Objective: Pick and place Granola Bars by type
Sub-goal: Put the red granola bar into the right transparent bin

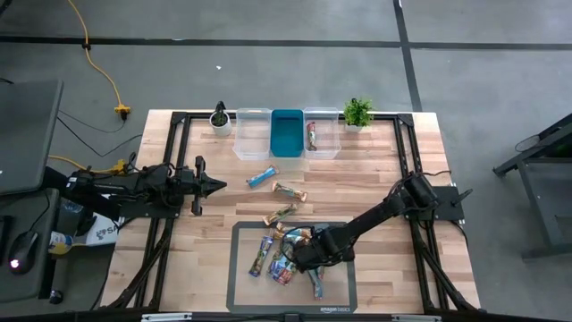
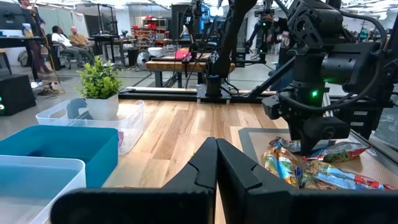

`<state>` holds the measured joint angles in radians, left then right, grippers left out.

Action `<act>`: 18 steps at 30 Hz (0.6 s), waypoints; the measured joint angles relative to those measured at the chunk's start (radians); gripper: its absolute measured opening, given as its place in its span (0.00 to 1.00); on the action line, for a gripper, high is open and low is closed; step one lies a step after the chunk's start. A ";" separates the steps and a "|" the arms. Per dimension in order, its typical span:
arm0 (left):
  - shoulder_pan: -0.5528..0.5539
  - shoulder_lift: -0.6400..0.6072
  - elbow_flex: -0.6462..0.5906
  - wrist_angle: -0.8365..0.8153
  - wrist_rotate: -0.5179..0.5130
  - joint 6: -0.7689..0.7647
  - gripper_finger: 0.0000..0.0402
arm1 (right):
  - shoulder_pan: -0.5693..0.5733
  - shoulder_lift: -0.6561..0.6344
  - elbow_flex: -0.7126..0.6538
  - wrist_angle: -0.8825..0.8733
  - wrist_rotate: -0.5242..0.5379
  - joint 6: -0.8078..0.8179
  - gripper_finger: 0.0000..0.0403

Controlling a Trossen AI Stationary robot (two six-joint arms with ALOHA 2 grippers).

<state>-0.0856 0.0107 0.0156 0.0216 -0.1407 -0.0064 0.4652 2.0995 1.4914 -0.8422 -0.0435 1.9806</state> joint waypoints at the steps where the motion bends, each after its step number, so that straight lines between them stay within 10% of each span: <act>1: 0.000 0.000 0.000 0.000 0.000 0.000 0.00 | 0.000 0.000 0.000 -0.001 -0.002 -0.003 0.40; 18: 0.000 0.000 0.000 0.000 -0.001 0.000 0.00 | 0.002 0.000 0.000 -0.001 -0.015 -0.020 0.24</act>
<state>-0.0853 0.0108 0.0154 0.0215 -0.1421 -0.0066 0.4671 2.0995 1.4910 -0.8434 -0.0589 1.9610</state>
